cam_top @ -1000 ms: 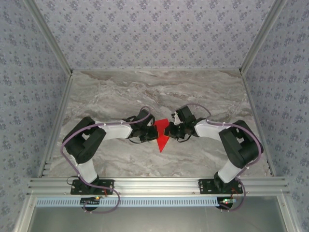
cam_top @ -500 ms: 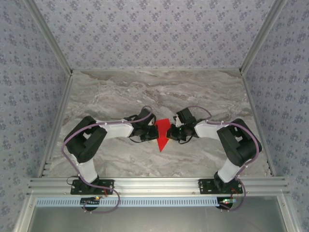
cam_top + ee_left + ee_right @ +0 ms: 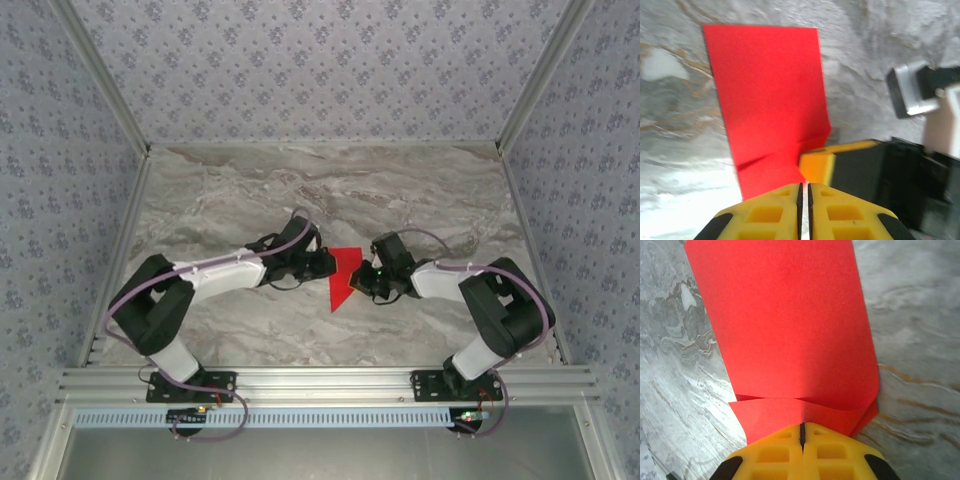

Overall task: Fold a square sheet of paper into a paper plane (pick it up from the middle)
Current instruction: Third fold the triangle at the center of the table.

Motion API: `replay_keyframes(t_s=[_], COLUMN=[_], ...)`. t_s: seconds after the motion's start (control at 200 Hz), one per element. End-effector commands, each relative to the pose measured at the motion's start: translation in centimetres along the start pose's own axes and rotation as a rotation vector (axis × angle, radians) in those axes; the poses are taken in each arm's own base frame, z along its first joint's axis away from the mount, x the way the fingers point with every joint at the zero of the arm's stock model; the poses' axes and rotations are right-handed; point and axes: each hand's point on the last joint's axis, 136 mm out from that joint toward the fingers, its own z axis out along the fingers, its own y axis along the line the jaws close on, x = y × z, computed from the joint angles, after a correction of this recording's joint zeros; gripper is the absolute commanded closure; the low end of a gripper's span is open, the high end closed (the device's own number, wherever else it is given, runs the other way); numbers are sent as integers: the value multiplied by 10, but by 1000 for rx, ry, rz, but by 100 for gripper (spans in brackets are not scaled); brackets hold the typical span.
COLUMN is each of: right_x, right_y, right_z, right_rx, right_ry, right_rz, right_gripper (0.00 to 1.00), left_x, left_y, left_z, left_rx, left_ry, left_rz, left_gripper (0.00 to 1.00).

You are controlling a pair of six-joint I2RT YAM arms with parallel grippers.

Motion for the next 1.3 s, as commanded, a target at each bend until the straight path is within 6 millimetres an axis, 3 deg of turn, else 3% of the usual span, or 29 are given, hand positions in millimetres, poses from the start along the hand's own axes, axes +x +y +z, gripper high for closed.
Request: replay_keyframes(t_s=[0.0, 0.215, 0.565, 0.754, 0.959, 1.109, 1.299], right_x=[6, 7, 11, 10, -2, 6, 19], right_y=[-34, -35, -40, -39, -6, 24, 22], right_z=[-1, 1, 5, 3, -12, -16, 0], right_rx=[117, 117, 119, 107, 4, -65, -25], right_ry=[-29, -25, -11, -11, -47, -24, 6], right_rz=[109, 122, 135, 110, -69, -175, -178], right_gripper=[95, 95, 95, 95, 94, 93, 93], left_x=[24, 60, 74, 85, 94, 96, 96], left_y=[-14, -6, 22, 47, 64, 67, 66], left_z=[8, 26, 42, 43, 45, 46, 47], left_rx=[70, 55, -25, -111, -161, -169, -165], left_ry=[20, 74, 91, 105, 122, 130, 136], left_rz=[-46, -116, -199, -217, -226, -223, -221], left_gripper=[88, 92, 97, 99, 100, 100, 100])
